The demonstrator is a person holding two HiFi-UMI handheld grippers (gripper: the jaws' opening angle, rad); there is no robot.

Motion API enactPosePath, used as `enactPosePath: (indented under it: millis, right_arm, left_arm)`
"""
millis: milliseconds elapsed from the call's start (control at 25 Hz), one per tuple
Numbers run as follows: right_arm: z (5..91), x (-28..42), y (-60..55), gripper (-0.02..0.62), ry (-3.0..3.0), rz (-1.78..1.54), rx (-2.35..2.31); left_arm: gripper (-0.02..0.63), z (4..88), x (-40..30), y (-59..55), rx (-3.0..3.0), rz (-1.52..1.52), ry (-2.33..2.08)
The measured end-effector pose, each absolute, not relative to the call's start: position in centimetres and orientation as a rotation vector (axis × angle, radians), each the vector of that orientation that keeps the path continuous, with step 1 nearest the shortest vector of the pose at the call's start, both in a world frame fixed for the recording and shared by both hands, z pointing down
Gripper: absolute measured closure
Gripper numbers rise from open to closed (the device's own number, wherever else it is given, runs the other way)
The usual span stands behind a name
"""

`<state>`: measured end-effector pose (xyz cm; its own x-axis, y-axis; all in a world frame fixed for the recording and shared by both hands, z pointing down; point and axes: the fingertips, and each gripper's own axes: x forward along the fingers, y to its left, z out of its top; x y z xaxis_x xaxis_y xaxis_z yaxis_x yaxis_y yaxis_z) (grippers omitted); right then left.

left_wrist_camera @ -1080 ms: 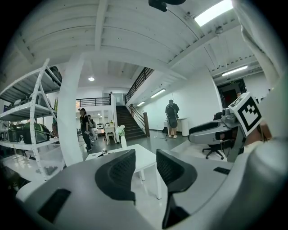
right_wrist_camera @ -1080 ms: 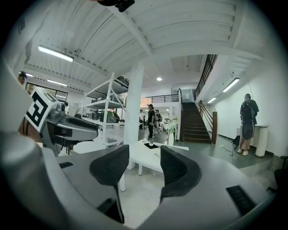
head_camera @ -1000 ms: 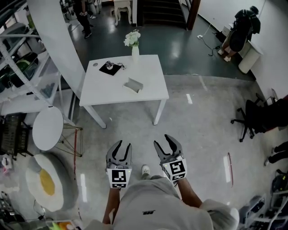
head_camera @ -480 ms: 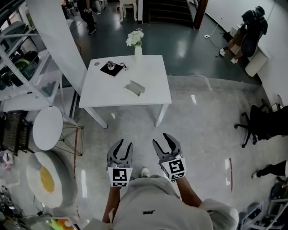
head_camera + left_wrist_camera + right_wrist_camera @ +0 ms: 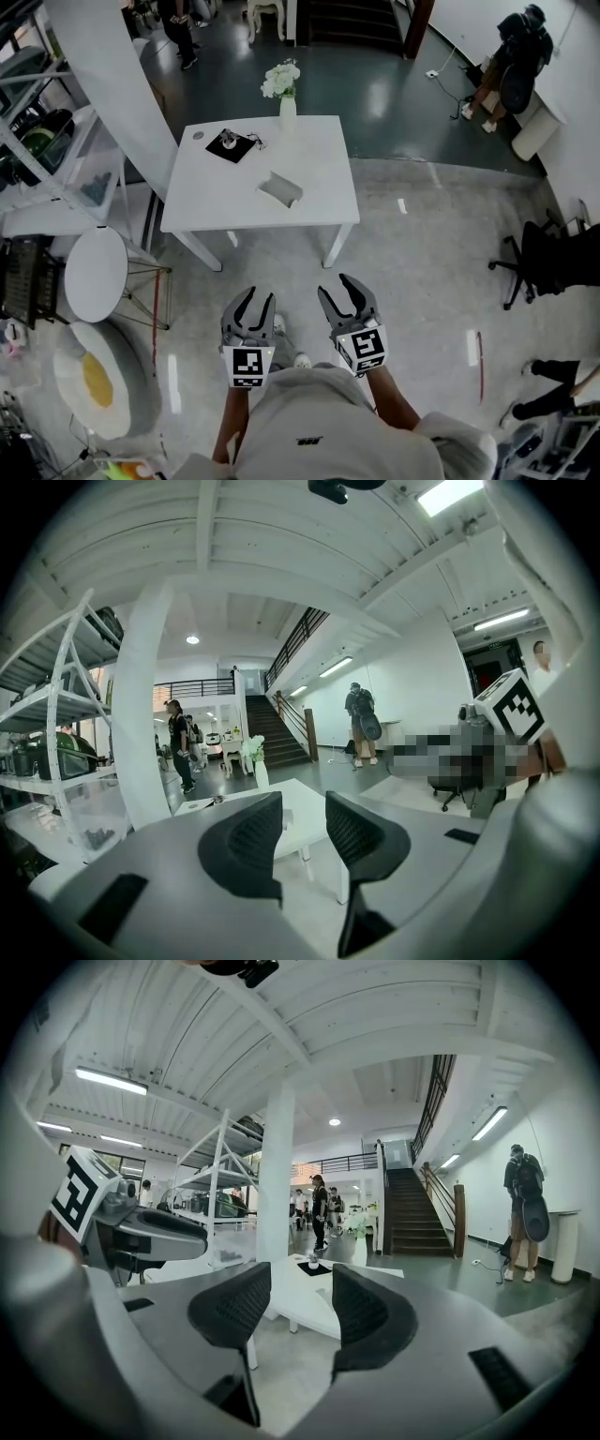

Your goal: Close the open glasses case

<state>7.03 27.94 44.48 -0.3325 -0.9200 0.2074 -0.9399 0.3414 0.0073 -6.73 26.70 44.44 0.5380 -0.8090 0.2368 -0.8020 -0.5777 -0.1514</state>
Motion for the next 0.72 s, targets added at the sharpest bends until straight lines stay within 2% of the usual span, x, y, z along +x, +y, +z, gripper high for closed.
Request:
enactPosePath:
  millis: [720]
  right_arm:
    - [45.4, 6.1, 16.3, 0.397, -2.349, 0.196, 1.709]
  left_arm:
    - [0.454, 44.9, -7.2, 13.8, -2.79, -0.434, 1.352]
